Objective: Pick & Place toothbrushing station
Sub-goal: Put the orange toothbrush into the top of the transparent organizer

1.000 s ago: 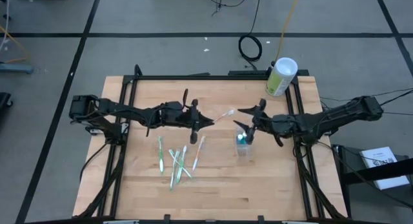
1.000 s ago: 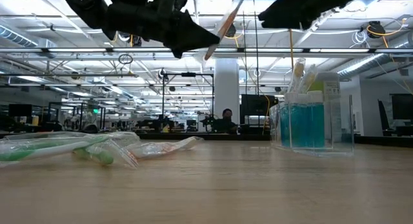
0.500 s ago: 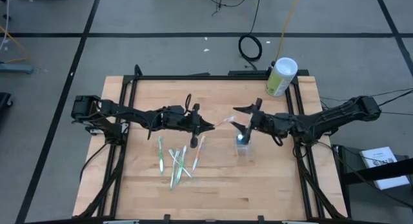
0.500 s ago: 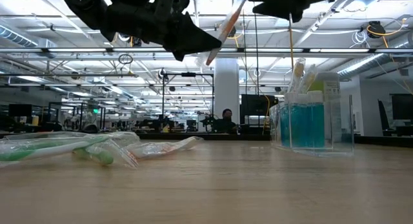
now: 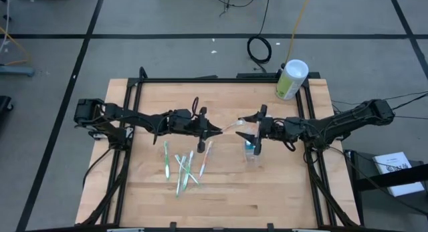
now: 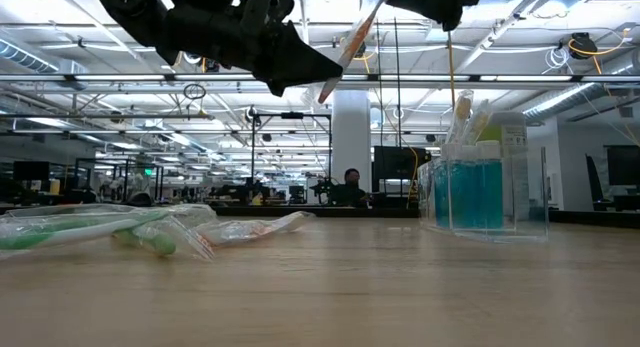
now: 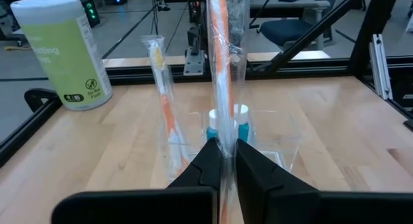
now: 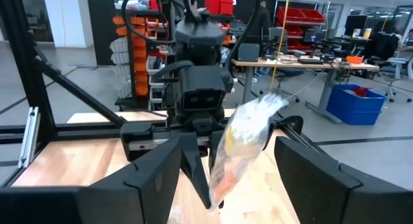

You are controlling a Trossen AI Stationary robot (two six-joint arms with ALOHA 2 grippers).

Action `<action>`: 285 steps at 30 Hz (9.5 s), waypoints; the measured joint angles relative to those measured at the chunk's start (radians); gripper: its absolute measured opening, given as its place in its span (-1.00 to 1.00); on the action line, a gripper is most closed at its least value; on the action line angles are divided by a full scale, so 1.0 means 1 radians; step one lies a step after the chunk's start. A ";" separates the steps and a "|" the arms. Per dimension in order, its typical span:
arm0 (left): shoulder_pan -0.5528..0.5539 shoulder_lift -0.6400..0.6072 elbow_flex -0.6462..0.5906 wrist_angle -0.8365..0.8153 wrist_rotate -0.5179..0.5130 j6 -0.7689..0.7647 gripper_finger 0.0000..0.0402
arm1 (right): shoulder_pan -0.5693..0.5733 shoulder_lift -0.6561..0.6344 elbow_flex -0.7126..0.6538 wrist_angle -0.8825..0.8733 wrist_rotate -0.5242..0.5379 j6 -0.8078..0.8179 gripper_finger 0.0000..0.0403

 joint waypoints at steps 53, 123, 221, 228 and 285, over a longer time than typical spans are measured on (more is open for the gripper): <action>-0.001 0.000 0.000 -0.010 0.000 -0.016 -0.87 | -0.008 0.044 0.000 0.079 0.004 -0.072 -0.70; -0.060 -0.062 0.010 -0.103 -0.132 -0.082 0.41 | -0.014 -0.226 -0.277 -0.294 0.266 0.338 -0.81; -0.223 0.425 0.539 -1.562 -0.255 -0.621 0.41 | 0.021 -0.355 -0.282 0.191 0.108 -0.072 -0.04; -0.208 0.424 0.555 -1.645 -0.452 -0.617 0.41 | 0.021 -0.355 -0.282 0.191 0.108 -0.072 -0.04; -0.183 0.315 0.526 -1.815 -0.359 -0.834 0.41 | 0.021 -0.355 -0.283 0.146 0.108 -0.027 -0.04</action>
